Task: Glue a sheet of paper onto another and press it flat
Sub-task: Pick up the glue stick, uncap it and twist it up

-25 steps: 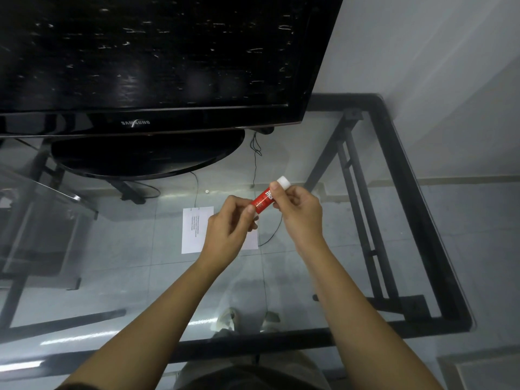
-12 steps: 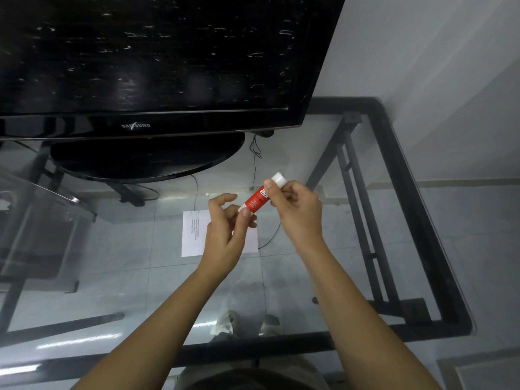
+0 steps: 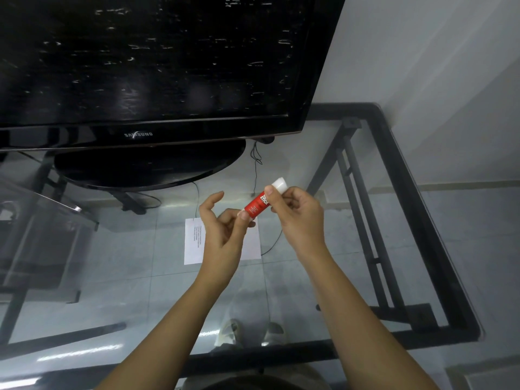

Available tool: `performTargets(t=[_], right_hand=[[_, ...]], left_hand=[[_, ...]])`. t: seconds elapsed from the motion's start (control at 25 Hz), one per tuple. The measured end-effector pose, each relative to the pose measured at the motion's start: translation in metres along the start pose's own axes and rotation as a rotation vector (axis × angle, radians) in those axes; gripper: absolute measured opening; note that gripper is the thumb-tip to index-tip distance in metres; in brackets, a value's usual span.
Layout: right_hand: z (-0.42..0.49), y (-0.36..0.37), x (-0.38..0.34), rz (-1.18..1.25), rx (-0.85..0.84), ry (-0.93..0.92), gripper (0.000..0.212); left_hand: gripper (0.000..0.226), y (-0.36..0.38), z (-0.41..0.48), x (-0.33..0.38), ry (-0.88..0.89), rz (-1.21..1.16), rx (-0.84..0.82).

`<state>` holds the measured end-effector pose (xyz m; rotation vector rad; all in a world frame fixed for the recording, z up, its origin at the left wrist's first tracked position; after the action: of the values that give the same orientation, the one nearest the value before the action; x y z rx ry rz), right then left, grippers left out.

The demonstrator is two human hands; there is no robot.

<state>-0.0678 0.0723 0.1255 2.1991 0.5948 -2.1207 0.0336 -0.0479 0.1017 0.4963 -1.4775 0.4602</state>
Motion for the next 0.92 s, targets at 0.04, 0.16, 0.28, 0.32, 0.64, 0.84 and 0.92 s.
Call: performTargets(t=[0.04, 0.16, 0.28, 0.32, 0.64, 0.84, 0.92], right_hand=[[0.000, 0.000, 0.000, 0.004, 0.002, 0.001, 0.019], [-0.001, 0.002, 0.000, -0.010, -0.006, 0.009, 0.021], [0.000, 0.002, -0.004, 0.000, -0.006, -0.004, 0.025], [0.000, 0.001, -0.005, 0.009, -0.004, -0.010, 0.025], [-0.007, 0.005, -0.007, 0.017, -0.022, 0.001, 0.025], [-0.011, 0.004, -0.007, 0.026, -0.013, -0.010, 0.025], [-0.012, 0.003, -0.008, 0.030, -0.009, -0.013, 0.025]], left_hand=[[0.045, -0.001, -0.001, 0.004, 0.021, 0.013, 0.011], [0.063, -0.006, -0.002, 0.016, 0.163, 0.232, 0.079], [0.062, -0.009, 0.000, 0.016, 0.148, 0.215, 0.088], [0.055, -0.006, 0.002, 0.011, 0.084, 0.128, 0.054], [0.068, -0.014, -0.003, 0.028, 0.209, 0.244, 0.111], [0.059, -0.020, -0.005, 0.015, 0.091, 0.094, 0.067], [0.051, -0.021, -0.007, 0.008, 0.045, 0.009, 0.039]])
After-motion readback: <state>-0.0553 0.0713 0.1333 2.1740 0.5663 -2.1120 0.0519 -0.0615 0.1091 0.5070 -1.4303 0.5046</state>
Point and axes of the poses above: each hand's wrist, its own z-axis towards the middle knuckle, its own y-axis out of the palm, x = y × z, the point moved 8 cm from there along z, towards the middle knuckle, and after that the axes turned 1 degree about -z, right-handed, at the moved point
